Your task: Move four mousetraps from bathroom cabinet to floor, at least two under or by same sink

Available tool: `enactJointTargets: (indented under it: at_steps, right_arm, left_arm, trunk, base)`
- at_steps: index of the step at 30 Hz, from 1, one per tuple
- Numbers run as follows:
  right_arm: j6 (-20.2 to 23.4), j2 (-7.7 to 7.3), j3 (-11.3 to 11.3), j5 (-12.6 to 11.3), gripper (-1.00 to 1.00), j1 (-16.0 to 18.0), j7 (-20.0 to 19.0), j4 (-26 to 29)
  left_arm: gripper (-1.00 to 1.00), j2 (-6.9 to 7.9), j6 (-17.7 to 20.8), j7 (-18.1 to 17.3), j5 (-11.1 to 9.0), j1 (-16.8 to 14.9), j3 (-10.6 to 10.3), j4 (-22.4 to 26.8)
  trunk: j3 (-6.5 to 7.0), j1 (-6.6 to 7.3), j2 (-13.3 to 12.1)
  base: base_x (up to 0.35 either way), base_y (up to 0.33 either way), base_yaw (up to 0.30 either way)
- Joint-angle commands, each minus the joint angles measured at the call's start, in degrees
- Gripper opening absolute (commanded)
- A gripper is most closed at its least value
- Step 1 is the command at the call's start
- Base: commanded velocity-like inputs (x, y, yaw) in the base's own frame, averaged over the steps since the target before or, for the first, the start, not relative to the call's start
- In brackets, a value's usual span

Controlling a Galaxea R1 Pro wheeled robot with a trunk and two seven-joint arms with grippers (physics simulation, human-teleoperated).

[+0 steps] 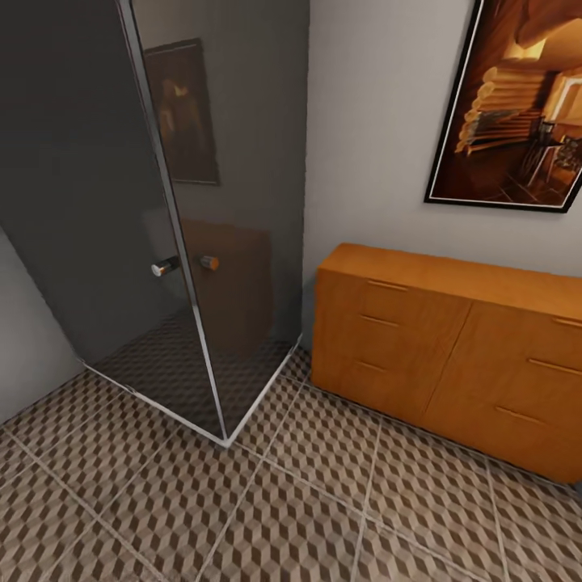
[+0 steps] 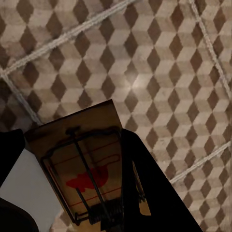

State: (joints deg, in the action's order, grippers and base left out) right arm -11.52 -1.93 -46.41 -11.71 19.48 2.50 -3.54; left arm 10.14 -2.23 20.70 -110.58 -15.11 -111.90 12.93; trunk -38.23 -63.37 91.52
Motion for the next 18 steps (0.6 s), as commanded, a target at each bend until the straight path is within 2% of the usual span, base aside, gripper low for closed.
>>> enactJointTargets:
  at_steps: [1, 18]
  right_arm:
    - [-0.3, 0.08, -0.5, -0.5, -1.00, 0.0, 0.0, -0.2]
    - [-0.3, -0.12, -0.5, -0.4, -1.00, 0.0, 0.0, -0.2]
  left_arm:
    - [-1.00, 0.05, -0.2, 0.4, -0.3, -0.1, -0.5, 0.3]
    - [-1.00, 0.05, -0.1, 0.4, -0.2, -0.1, -0.4, 0.3]
  trunk:
    - [-0.05, 0.00, 0.0]
    - [-0.05, 0.00, 0.0]
  base:
    - [0.000, 0.000, 0.286]
    - [0.000, 0.000, 0.286]
